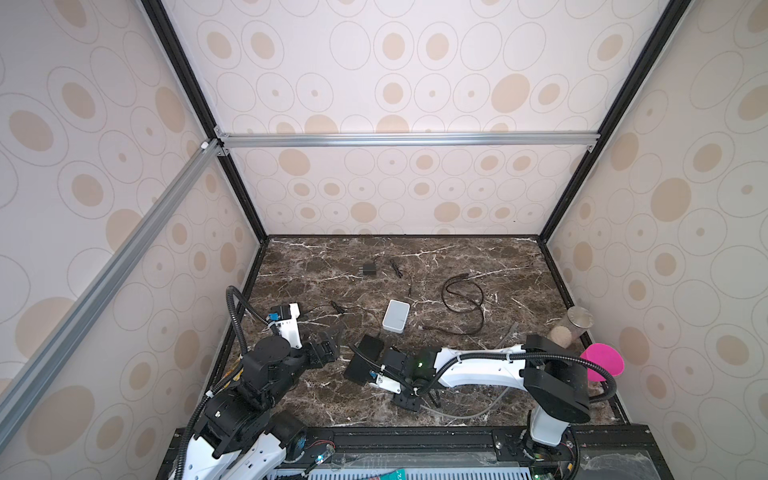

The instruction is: Insert the plug into the switch port

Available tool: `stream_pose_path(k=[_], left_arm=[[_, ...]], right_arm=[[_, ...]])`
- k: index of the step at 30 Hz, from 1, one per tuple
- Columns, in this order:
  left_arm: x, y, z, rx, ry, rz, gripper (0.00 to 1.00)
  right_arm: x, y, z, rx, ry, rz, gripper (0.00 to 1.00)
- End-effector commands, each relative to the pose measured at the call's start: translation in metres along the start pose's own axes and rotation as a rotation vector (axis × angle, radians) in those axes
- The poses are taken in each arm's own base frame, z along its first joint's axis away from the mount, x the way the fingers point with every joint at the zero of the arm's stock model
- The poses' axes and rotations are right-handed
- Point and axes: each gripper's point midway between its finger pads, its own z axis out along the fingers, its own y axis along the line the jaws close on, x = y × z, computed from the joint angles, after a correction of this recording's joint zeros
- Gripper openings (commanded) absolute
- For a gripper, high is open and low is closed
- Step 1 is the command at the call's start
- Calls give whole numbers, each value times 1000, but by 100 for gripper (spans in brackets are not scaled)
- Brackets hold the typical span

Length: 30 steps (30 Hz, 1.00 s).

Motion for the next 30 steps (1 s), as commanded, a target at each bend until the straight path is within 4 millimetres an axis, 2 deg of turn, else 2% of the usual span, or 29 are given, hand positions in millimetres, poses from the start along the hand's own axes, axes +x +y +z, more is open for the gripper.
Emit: stream_pose_path(k=[1,4,5,9,14,18,20,23,25,28,30], left_arm=[[-8,3,-8,-23,-23,53,98],[-6,4,-10,-23,-15,84,98],[-6,3,-12,-14,-15,88,98],[-5,-6,-13,40,-10,105,98],[-1,-31,-4,155,30,176,98],[9,-69,9,343,80,282,98],[18,-95,16,499,96,364,97],[38,-133,9,792,69,577,94],[43,-146,1,906,-12,764,97],[37,-157,0,948,-144,991,98],[42,-162,1,996,-183,1116,98]], right_arm=[[5,1,5,11,41,0,24],[-1,2,2,2,26,26,2],[-5,2,-3,6,10,34,0],[-16,-8,-36,59,-42,34,0],[-10,-18,-99,105,-77,-15,0],[0,-20,-145,51,-173,28,0],[7,-16,-166,16,-235,42,0],[19,-11,-182,-28,-287,62,0],[28,-10,-185,-31,-300,76,0],[40,-8,-183,-37,-326,92,0],[44,-8,-179,-47,-349,104,0]])
